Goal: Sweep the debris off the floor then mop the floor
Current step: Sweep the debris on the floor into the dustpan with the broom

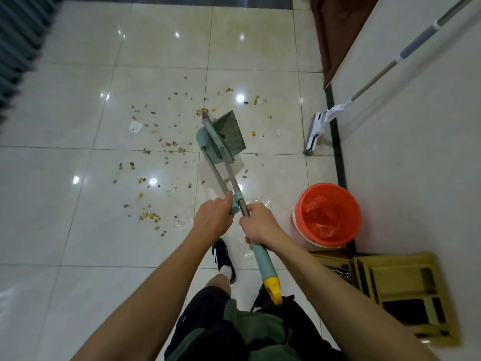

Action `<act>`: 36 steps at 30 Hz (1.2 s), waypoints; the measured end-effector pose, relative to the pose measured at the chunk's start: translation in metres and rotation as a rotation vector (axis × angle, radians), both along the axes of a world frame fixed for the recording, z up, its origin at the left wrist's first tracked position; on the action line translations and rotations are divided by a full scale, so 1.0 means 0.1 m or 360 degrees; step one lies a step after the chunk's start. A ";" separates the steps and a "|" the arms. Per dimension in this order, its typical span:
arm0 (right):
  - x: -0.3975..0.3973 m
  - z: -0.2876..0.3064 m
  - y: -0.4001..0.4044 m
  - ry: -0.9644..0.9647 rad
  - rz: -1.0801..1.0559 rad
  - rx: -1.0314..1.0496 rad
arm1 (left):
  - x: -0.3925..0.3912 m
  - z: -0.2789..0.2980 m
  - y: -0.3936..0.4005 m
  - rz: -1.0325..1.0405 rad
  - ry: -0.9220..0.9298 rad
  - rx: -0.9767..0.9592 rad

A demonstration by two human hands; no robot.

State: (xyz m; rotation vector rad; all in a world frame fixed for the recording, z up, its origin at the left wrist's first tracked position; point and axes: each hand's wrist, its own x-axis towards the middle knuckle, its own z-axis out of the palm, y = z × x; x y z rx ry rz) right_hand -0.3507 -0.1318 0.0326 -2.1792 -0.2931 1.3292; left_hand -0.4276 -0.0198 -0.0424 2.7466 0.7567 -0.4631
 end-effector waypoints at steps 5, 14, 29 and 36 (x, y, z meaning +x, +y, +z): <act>-0.05 0.14 -0.48 -0.0130 0.0188 0.0022 | -0.11 0.10 -0.50 0.0121 -0.0066 0.0019; -0.28 0.12 -1.01 -0.0183 0.0553 0.0109 | -0.66 0.17 -1.04 0.0243 -0.0052 0.0116; -0.95 -0.28 -1.21 -0.0180 0.0438 0.0159 | -2.42 0.09 -0.99 0.1086 -0.0188 -0.0130; -1.53 -0.54 -1.28 -0.0048 0.0042 0.0005 | -3.20 -0.09 -0.85 0.1035 -0.0113 -0.0245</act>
